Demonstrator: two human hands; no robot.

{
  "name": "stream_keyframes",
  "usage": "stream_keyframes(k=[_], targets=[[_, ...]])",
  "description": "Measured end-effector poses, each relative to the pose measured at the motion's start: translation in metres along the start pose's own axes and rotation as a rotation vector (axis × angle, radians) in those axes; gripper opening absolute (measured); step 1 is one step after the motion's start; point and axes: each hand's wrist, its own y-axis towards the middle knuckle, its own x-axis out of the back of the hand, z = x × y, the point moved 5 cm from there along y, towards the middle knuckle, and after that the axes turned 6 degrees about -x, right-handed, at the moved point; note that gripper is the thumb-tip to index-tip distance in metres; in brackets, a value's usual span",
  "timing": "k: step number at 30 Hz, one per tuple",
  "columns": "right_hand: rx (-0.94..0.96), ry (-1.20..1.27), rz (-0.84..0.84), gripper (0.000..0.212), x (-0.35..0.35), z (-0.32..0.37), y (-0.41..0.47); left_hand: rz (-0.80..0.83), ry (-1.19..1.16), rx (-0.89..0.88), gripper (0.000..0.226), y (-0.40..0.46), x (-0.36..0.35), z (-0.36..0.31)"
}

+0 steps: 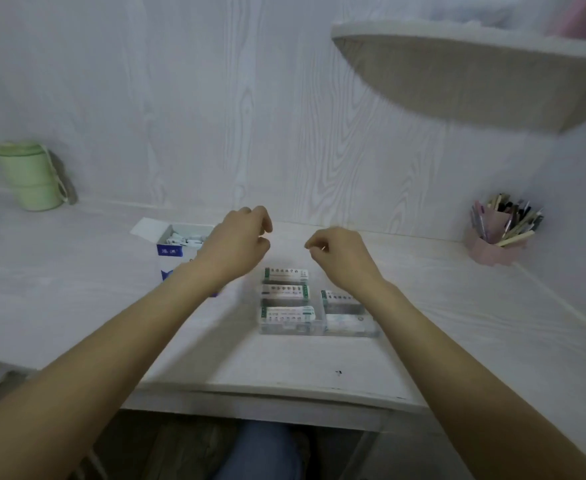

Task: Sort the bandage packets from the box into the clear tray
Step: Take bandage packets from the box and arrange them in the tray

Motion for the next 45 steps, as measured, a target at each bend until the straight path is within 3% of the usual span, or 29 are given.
stream_keyframes(k=[3, 5, 9, 11, 18, 23, 28, 34, 37, 45], targets=[[0.085, 0.066, -0.024, 0.025, -0.012, 0.032, 0.008, -0.093, -0.009, 0.058, 0.025, -0.009, 0.021, 0.036], [0.117, 0.110, -0.018, 0.025, -0.024, 0.054, 0.015, -0.072, 0.022, 0.078, 0.033, -0.015, 0.033, 0.063], [0.145, 0.124, 0.029, 0.025, -0.054, 0.090, 0.034, 0.275, 0.085, 0.064, 0.080, -0.026, 0.037, 0.105], [0.146, 0.102, 0.071, 0.026, -0.068, 0.105, 0.043, 0.358, 0.100, 0.064, 0.090, -0.029, 0.037, 0.120], [0.071, -0.011, 0.141, 0.015, -0.103, 0.133, 0.070, 0.296, 0.012, 0.048, 0.065, -0.028, 0.042, 0.149], [0.021, -0.125, 0.168, 0.007, -0.111, 0.137, 0.082, 0.290, -0.009, 0.043, 0.071, -0.025, 0.038, 0.153], [-0.004, -0.189, 0.175, 0.013, -0.112, 0.140, 0.085, 0.276, -0.020, 0.041, 0.077, -0.024, 0.037, 0.157], [-0.021, -0.071, 0.113, 0.014, -0.102, 0.135, 0.080, 0.263, -0.037, 0.046, 0.077, -0.024, 0.036, 0.157], [0.050, -0.135, 0.047, 0.012, -0.095, 0.136, 0.079, 0.269, -0.024, 0.040, 0.076, -0.024, 0.035, 0.156], [0.099, 0.089, 0.126, 0.007, -0.094, 0.139, 0.073, 0.272, -0.055, 0.029, 0.079, -0.027, 0.035, 0.154]])
